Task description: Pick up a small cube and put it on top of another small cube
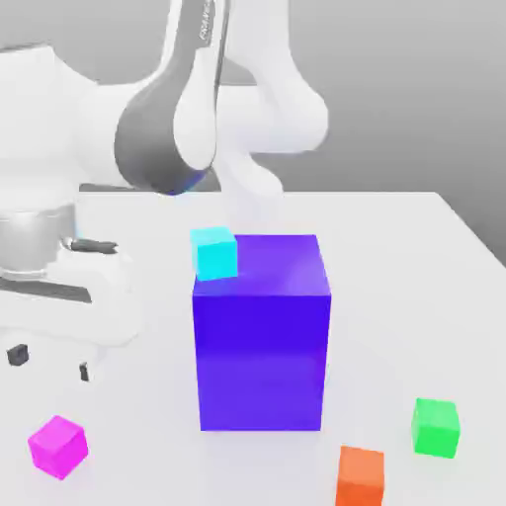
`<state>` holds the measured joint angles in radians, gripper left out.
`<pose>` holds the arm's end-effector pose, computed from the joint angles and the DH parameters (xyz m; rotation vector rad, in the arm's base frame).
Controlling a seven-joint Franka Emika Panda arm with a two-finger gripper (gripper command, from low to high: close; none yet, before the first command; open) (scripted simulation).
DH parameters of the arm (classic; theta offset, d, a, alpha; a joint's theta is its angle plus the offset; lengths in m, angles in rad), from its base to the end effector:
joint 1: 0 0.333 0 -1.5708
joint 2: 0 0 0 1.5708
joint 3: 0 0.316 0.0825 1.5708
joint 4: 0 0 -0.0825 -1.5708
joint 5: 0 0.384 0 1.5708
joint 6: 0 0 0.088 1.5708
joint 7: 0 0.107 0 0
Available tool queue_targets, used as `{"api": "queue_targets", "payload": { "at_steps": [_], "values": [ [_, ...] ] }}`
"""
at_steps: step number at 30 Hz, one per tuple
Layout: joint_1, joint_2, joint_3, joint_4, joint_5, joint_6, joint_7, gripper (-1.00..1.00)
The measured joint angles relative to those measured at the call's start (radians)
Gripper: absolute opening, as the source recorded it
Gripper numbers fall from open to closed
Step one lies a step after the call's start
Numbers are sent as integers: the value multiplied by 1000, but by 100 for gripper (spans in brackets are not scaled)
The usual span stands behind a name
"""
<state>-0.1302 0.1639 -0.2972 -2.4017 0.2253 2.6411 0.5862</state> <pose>0.4584 -0.2170 0.2577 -2.5278 1.7313 -0.1239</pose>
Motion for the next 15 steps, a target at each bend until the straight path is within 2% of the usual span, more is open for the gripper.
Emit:
{"api": "queue_targets", "payload": {
  "at_steps": [4, 8, 9, 15],
  "values": [
    [-41, 139, -15, -11, 10, 62, -14, 0],
    [-108, 285, 60, 19, 87, 166, -73, 0],
    [-119, 307, 75, 24, 99, 183, -83, -100],
    [-127, 318, 83, 26, 102, 191, -84, -100]
  ]
}}
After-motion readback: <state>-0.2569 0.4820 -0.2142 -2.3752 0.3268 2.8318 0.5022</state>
